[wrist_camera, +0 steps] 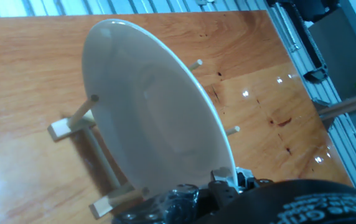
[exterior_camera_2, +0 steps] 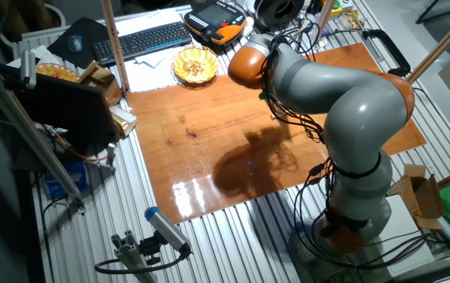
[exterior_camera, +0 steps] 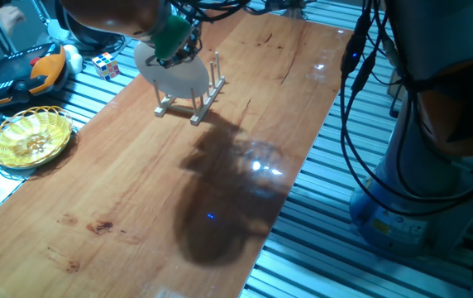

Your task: Take the dish off the dish rack

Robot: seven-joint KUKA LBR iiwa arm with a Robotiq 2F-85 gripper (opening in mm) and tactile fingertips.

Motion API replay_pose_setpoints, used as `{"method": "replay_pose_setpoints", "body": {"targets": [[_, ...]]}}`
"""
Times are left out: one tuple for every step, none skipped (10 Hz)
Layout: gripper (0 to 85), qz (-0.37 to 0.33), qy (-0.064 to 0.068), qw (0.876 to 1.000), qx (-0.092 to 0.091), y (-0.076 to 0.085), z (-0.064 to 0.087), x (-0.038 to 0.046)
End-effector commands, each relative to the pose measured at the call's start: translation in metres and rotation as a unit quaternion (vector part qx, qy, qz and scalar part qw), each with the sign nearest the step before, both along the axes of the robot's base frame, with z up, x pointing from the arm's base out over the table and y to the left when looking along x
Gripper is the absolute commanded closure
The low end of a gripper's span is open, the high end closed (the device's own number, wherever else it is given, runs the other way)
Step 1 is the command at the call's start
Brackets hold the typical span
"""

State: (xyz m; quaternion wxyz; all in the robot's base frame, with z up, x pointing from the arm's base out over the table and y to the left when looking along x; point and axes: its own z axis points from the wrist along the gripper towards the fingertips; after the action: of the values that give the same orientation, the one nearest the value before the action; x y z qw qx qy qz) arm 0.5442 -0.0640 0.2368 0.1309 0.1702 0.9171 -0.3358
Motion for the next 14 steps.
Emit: {"method": "replay_pose_setpoints", "body": {"targets": [[84.0, -0.002, -0.002, 1.0, 0.0, -0.001, 0.001, -0.0003], [84.0, -0.004, -0.003, 1.0, 0.003, -0.001, 0.004, -0.0017], [84.0, -0.007, -0.006, 1.0, 0.003, 0.001, 0.013, -0.0046], [84.0, -0.008, -0.008, 1.0, -0.002, 0.004, 0.021, -0.0075], [84.0, -0.009, -0.009, 1.0, -0.008, 0.008, 0.03, -0.0099], [84.0, -0.007, -0.011, 1.0, -0.014, 0.01, 0.037, -0.0118], [84.0, -0.001, -0.009, 1.0, -0.01, 0.01, 0.041, -0.014], [84.0, 0.003, -0.005, 1.0, 0.002, 0.009, 0.043, -0.0154], [84.0, 0.006, -0.001, 1.0, 0.015, 0.01, 0.045, -0.017], [84.0, 0.006, 0.001, 1.0, 0.019, 0.012, 0.049, -0.0186], [84.0, 0.006, 0.004, 1.0, 0.016, 0.015, 0.055, -0.0215], [84.0, 0.006, 0.007, 1.0, 0.016, 0.016, 0.058, -0.0239], [84.0, 0.008, 0.007, 1.0, 0.021, 0.016, 0.06, -0.0261], [84.0, 0.005, 0.008, 0.999, 0.036, 0.02, 0.063, -0.0261]]}}
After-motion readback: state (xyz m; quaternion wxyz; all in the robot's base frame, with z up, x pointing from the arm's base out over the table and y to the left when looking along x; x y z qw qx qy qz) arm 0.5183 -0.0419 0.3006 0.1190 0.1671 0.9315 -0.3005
